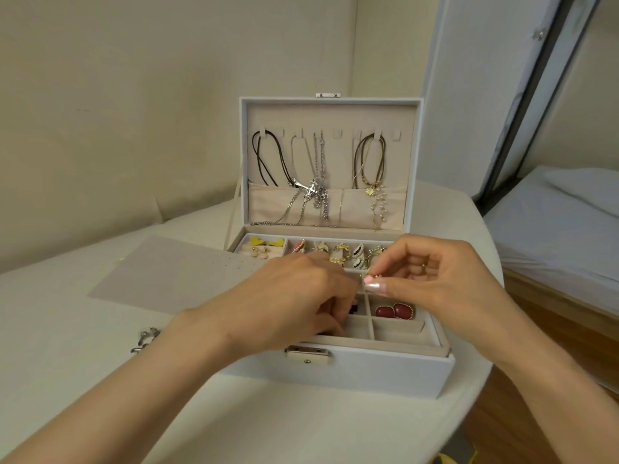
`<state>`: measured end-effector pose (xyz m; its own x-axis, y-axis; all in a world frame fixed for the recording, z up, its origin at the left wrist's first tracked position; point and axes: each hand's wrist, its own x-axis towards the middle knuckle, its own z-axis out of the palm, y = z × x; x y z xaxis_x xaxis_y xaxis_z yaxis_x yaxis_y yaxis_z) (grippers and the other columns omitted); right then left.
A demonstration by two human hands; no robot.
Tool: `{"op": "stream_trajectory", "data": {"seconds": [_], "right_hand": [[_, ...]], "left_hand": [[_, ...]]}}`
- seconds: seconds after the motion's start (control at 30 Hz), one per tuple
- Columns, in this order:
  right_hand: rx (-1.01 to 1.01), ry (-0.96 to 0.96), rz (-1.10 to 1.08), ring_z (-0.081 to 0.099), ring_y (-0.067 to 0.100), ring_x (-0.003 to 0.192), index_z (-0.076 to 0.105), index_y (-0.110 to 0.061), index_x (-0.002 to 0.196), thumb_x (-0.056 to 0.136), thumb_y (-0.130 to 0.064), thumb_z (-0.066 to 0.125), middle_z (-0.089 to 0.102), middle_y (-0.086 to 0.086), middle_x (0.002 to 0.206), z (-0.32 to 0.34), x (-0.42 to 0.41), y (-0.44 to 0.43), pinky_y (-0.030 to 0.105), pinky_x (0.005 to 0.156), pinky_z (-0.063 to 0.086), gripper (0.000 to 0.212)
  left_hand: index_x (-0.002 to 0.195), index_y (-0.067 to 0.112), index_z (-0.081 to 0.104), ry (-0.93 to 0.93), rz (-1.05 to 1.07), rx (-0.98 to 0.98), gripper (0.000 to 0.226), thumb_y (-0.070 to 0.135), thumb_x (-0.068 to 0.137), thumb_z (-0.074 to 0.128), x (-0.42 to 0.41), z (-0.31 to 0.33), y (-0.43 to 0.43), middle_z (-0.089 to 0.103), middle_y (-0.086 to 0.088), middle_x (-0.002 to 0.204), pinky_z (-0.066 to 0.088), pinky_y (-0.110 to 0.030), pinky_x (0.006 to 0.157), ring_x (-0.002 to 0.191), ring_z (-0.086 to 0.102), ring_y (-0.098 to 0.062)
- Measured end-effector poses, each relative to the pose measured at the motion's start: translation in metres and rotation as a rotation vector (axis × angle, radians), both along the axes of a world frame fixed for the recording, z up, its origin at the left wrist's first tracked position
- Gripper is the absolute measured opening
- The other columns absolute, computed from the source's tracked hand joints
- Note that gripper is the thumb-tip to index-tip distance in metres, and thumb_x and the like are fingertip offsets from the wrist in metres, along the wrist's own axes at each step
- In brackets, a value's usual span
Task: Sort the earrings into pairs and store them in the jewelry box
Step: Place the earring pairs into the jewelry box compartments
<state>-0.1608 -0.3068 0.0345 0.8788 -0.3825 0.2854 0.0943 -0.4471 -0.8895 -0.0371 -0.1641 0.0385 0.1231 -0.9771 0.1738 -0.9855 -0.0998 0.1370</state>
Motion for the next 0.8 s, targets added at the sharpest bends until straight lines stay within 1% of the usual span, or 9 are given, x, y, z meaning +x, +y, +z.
{"op": "stream_trajectory", "data": {"seconds": [0.07,0.13,0.23,0.33,0.47,0.5,0.63,0.73,0.8], "right_hand": [[-0.006,0.02,0.013,0.064,0.021,0.067,0.072,-0.014,0.069,0.066,-0.006,0.079,0.071,0.006,0.072,0.001,0.0,0.0,0.031,0.067,0.055,0.011],[-0.016,0.051,0.039,0.065,0.023,0.068,0.073,-0.013,0.068,0.065,-0.006,0.08,0.071,0.005,0.072,0.003,-0.001,0.001,0.033,0.069,0.055,0.01],[-0.095,0.144,0.111,0.058,0.009,0.061,0.074,-0.015,0.067,0.064,-0.01,0.082,0.07,0.0,0.068,0.006,0.002,0.006,0.023,0.063,0.05,0.01],[-0.247,0.243,0.139,0.05,0.004,0.058,0.075,-0.022,0.066,0.063,-0.016,0.084,0.067,0.0,0.07,0.006,0.01,0.013,0.023,0.057,0.043,0.011],[-0.422,0.323,0.145,0.052,-0.003,0.063,0.075,-0.024,0.067,0.067,-0.019,0.083,0.057,-0.009,0.065,0.002,0.019,0.02,0.014,0.056,0.039,0.01],[-0.444,0.329,0.133,0.052,-0.002,0.064,0.075,-0.024,0.069,0.068,-0.019,0.082,0.055,-0.011,0.065,0.002,0.02,0.021,0.014,0.058,0.039,0.009],[-0.579,0.318,0.068,0.049,0.004,0.071,0.075,-0.025,0.072,0.07,-0.019,0.081,0.05,-0.01,0.073,-0.001,0.02,0.023,0.028,0.07,0.046,0.009],[-0.612,0.294,0.03,0.047,0.003,0.07,0.072,-0.025,0.07,0.067,-0.02,0.082,0.049,-0.011,0.072,-0.003,0.018,0.026,0.026,0.067,0.044,0.012],[-0.578,0.281,0.02,0.048,0.004,0.066,0.072,-0.025,0.069,0.066,-0.021,0.083,0.05,-0.01,0.069,-0.003,0.017,0.025,0.025,0.064,0.044,0.012]], "left_hand": [[0.075,0.029,0.063,0.012,-0.002,-0.006,0.006,0.034,0.076,0.067,0.003,0.0,0.0,0.052,0.013,0.083,0.042,-0.031,0.074,0.086,0.041,-0.002],[0.076,0.03,0.067,0.111,0.024,-0.029,0.011,0.041,0.075,0.066,0.008,0.004,0.002,0.053,0.012,0.084,0.042,-0.029,0.075,0.086,0.044,0.0],[0.073,0.032,0.066,0.197,0.058,-0.108,0.007,0.035,0.079,0.068,0.016,0.012,0.007,0.054,0.014,0.079,0.042,-0.026,0.071,0.078,0.05,-0.003],[0.073,0.03,0.064,0.198,0.126,-0.198,0.009,0.029,0.08,0.068,0.024,0.016,0.011,0.058,0.015,0.074,0.039,-0.019,0.065,0.073,0.051,-0.007],[0.072,0.03,0.062,0.185,0.139,-0.226,0.011,0.027,0.08,0.069,0.026,0.016,0.013,0.057,0.013,0.071,0.035,-0.014,0.06,0.07,0.049,-0.007],[0.072,0.03,0.062,0.181,0.139,-0.23,0.012,0.027,0.08,0.069,0.026,0.016,0.013,0.057,0.012,0.071,0.035,-0.014,0.061,0.07,0.049,-0.007],[0.073,0.025,0.063,0.165,0.133,-0.27,0.01,0.032,0.08,0.067,0.027,0.015,0.012,0.057,0.01,0.071,0.037,-0.014,0.061,0.068,0.048,-0.003],[0.072,0.027,0.062,0.158,0.128,-0.283,0.013,0.039,0.076,0.06,0.025,0.016,0.013,0.054,0.013,0.068,0.036,-0.013,0.06,0.065,0.048,-0.001],[0.074,0.024,0.064,0.147,0.121,-0.283,0.015,0.037,0.08,0.064,0.023,0.018,0.014,0.055,0.012,0.069,0.035,-0.01,0.06,0.066,0.048,-0.001]]}}
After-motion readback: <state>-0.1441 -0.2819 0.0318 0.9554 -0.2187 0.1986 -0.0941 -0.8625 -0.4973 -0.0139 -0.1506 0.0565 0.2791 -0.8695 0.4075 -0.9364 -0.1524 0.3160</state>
